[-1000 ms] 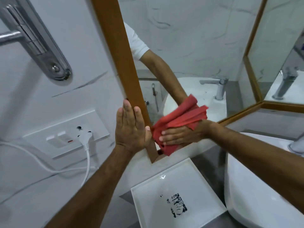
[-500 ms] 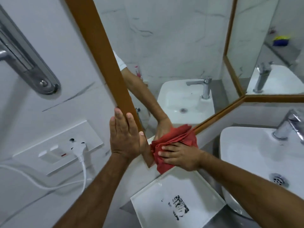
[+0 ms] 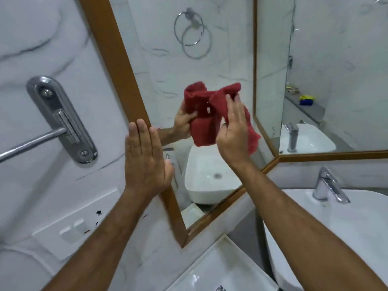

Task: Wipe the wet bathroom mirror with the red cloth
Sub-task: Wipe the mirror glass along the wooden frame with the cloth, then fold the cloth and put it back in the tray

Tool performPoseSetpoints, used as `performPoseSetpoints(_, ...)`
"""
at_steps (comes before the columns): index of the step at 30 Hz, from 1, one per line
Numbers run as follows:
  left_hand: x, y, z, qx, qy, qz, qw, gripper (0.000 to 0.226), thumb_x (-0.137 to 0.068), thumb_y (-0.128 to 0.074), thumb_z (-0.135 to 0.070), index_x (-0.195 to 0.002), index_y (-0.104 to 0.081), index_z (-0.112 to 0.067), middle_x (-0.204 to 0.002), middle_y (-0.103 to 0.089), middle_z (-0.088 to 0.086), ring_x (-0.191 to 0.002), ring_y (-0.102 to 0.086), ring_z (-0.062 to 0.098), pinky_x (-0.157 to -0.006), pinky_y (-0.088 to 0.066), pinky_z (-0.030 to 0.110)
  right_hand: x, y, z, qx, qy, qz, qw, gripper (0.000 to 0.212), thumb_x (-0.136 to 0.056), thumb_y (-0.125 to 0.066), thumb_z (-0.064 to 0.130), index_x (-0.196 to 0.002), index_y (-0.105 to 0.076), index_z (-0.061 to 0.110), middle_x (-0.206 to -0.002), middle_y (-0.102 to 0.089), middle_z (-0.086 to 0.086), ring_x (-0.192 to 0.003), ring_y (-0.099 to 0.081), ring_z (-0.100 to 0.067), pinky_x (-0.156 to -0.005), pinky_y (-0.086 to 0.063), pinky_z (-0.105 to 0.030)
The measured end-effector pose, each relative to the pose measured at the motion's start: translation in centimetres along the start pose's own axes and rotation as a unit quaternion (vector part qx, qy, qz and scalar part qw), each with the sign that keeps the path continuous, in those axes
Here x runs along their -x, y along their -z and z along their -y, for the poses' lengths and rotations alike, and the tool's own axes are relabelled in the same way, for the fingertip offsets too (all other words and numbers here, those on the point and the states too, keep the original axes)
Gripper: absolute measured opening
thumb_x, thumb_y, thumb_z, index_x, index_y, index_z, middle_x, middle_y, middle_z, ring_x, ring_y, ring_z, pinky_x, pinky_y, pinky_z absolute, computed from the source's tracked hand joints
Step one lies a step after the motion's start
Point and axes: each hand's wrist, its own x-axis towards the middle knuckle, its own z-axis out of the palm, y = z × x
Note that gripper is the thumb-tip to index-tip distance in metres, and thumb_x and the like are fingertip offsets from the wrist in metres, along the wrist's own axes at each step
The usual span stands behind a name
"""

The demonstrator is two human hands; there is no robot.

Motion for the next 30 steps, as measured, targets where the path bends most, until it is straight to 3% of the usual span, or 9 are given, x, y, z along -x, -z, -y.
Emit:
performPoseSetpoints(2, 0.9, -1.0, -0.5, 0.027, -0.003, -0.005, 1.0, 0.087, -0.078, -0.056, -0.025, -0.143, -0.016, 0.017, -0.147, -0.017, 0.048, -0.143, -0.003, 0.057, -0.121, -0.003, 0.06, 0.5, -1.8, -1.5, 0.038, -0.014, 0.073, 0.997, 0.082, -0.084, -0.047, -0.016, -0.157, -0.025, 0.015, -0.167, -0.011, -0.016, -0.154, -0.005, -0.038, -0.125, -0.013, -0.056)
performPoseSetpoints(5, 2.9, -2.6, -1.4, 0.073, -0.011, -0.004, 0.997, 0.08, -0.08, -0.047, -0.026, -0.139, -0.019, 0.019, -0.144, -0.016, 0.049, -0.136, -0.009, 0.065, -0.121, 0.0, 0.06, 6.9, -3.6, -5.9, 0.066, -0.079, 0.11, 0.989, 0.091, -0.086, -0.052, -0.014, -0.158, -0.011, 0.025, -0.169, 0.0, -0.007, -0.155, 0.005, -0.03, -0.124, -0.011, -0.06)
performPoseSetpoints(11, 3.9, -5.3, -1.9, 0.108, 0.011, -0.067, 0.992, 0.07, -0.089, -0.028, -0.03, -0.14, -0.023, 0.017, -0.145, -0.016, 0.043, -0.137, -0.007, 0.062, -0.12, 0.0, 0.062, 23.6, -6.1, -10.4, 0.058, -0.236, 0.164, 0.956, 0.088, -0.087, -0.064, -0.007, -0.153, -0.015, 0.025, -0.164, -0.007, -0.002, -0.154, -0.009, -0.031, -0.118, -0.029, -0.063)
performPoseSetpoints(15, 4.4, -5.5, -2.0, 0.109, 0.012, -0.057, 0.992, 0.072, -0.081, -0.036, -0.024, -0.139, -0.026, 0.018, -0.146, -0.016, 0.042, -0.137, -0.008, 0.063, -0.12, -0.001, 0.062, 25.3, -6.6, -9.7, 0.0, -0.292, 0.14, 0.946, 0.09, -0.085, -0.064, -0.009, -0.156, -0.019, 0.023, -0.166, -0.019, -0.01, -0.149, -0.024, -0.027, -0.119, -0.033, -0.049)
performPoseSetpoints(17, 4.6, -4.8, -2.4, 0.109, 0.014, -0.036, 0.993, 0.072, -0.081, -0.039, -0.023, -0.139, -0.025, 0.019, -0.145, -0.016, 0.043, -0.135, -0.009, 0.065, -0.12, 0.001, 0.061, 25.8, -5.5, -9.1, 0.007, -0.306, 0.189, 0.933, 0.089, -0.085, -0.061, -0.012, -0.156, -0.021, 0.023, -0.167, -0.015, -0.007, -0.146, -0.033, -0.028, -0.116, -0.04, -0.045)
performPoseSetpoints(21, 6.0, -4.3, -3.2, 0.104, 0.055, 0.025, 0.993, 0.08, -0.079, -0.044, -0.022, -0.141, -0.017, 0.021, -0.146, -0.009, 0.047, -0.137, -0.003, 0.065, -0.119, 0.006, 0.062, 28.6, -3.5, -7.4, 0.03, -0.273, 0.351, 0.895, 0.079, -0.085, -0.056, -0.012, -0.151, -0.033, 0.026, -0.163, -0.029, -0.004, -0.142, -0.04, -0.026, -0.114, -0.039, -0.031)
performPoseSetpoints(25, 13.7, -3.5, -6.0, 0.233, 0.077, 0.134, 0.96, 0.087, -0.082, -0.047, -0.018, -0.147, 0.001, 0.016, -0.15, 0.011, 0.047, -0.142, 0.007, 0.061, -0.122, 0.003, 0.057, 30.5, -0.7, -6.6, 0.035, -0.231, 0.51, 0.828, 0.061, -0.089, -0.055, -0.003, -0.138, -0.047, 0.034, -0.136, -0.061, -0.005, -0.116, -0.06, -0.022, -0.102, -0.05, -0.032)
performPoseSetpoints(28, 22.8, -2.9, -8.1, 0.279, 0.095, 0.235, 0.926, 0.084, -0.085, -0.043, -0.02, -0.152, -0.001, 0.008, -0.161, 0.011, 0.029, -0.15, 0.002, 0.046, -0.124, -0.005, 0.052, 31.7, 1.5, -6.8, 0.091, -0.255, 0.546, 0.793, 0.038, -0.092, -0.059, 0.005, -0.125, -0.063, 0.024, -0.123, -0.069, -0.003, -0.109, -0.062, -0.019, -0.101, -0.051, -0.039)
performPoseSetpoints(30, 27.8, -2.5, -9.4, 0.273, 0.092, 0.315, 0.904, 0.089, -0.082, -0.055, -0.023, -0.153, -0.01, 0.004, -0.164, 0.001, 0.023, -0.151, -0.005, 0.041, -0.124, -0.002, 0.046, 32.6, 2.8, -7.3, 0.131, -0.291, 0.532, 0.785, 0.032, -0.09, -0.058, 0.004, -0.117, -0.068, 0.019, -0.116, -0.071, -0.005, -0.104, -0.063, -0.019, -0.099, -0.053, -0.041)
